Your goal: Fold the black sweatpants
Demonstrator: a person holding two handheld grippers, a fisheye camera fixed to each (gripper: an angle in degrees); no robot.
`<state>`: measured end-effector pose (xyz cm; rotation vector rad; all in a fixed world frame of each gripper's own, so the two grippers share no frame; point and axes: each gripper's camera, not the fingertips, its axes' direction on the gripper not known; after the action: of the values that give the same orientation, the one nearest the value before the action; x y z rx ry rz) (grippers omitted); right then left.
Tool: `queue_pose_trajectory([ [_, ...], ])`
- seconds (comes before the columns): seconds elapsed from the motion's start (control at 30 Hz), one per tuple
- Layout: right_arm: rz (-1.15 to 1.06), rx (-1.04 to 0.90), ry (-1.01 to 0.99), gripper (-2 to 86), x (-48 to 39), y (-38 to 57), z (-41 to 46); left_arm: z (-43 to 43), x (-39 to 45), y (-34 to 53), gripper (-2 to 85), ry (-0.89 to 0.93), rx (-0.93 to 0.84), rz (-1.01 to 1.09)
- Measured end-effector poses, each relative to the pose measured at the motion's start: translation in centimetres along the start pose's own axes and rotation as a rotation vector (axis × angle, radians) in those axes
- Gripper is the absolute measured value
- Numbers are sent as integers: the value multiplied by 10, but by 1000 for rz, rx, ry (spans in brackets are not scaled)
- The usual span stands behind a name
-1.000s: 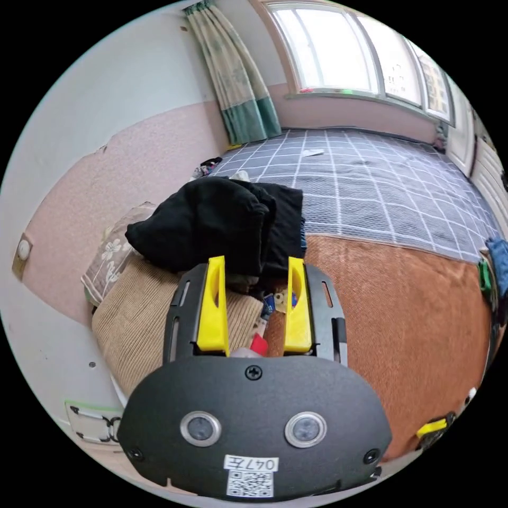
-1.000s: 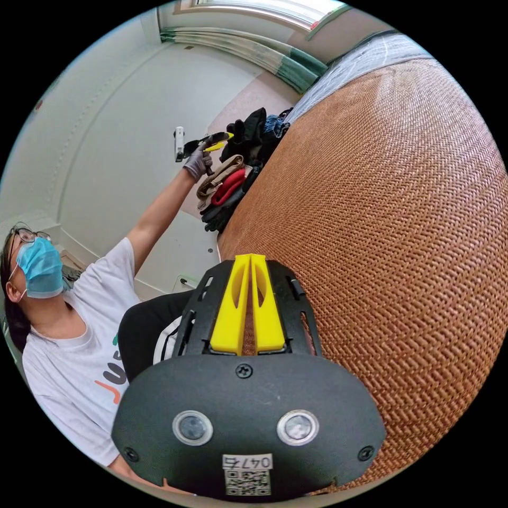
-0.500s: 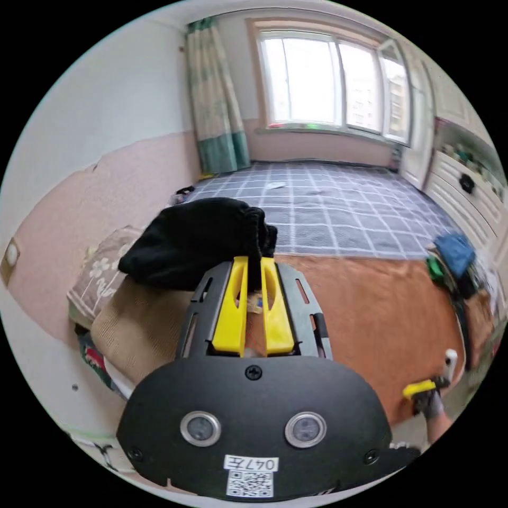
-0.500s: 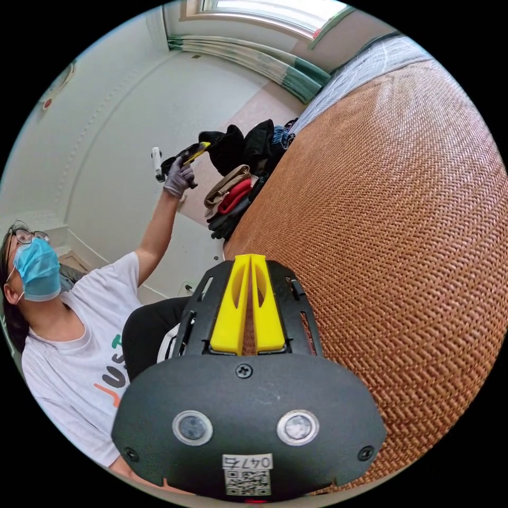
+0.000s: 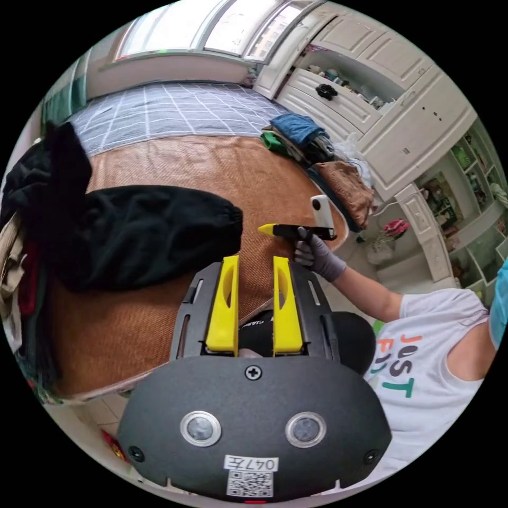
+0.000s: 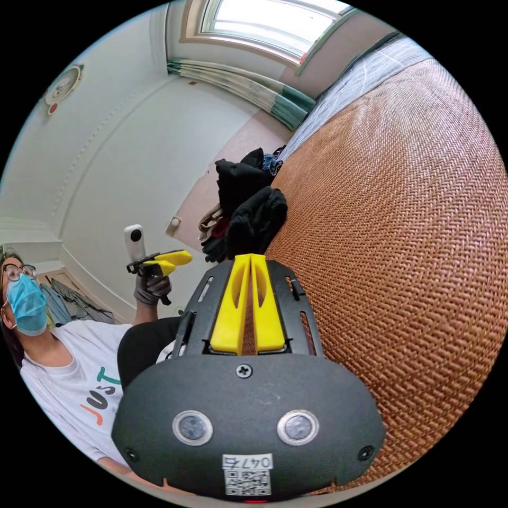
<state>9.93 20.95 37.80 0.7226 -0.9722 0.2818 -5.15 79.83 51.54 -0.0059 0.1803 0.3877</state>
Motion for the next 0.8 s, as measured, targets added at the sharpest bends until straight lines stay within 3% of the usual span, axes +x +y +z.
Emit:
queue_pose_trajectory([
  [0.23,8,-23,5,-11,0,-6,-10,-31,-20,69,80,-142,125,-141],
  [0.47,26,-34,26,7,-2,-11,-19,-49,-49,126,73,-26,307,-329],
  [0.53,24,-43,41,37,-6,-13,-19,-48,-50,136,72,-6,323,-353],
  [0.67,-19,-7,65,178,-52,-20,-4,-57,-54,163,68,-14,367,-408],
  [0.8,-56,-60,179,174,-84,-37,34,-69,-59,183,65,23,407,-449],
])
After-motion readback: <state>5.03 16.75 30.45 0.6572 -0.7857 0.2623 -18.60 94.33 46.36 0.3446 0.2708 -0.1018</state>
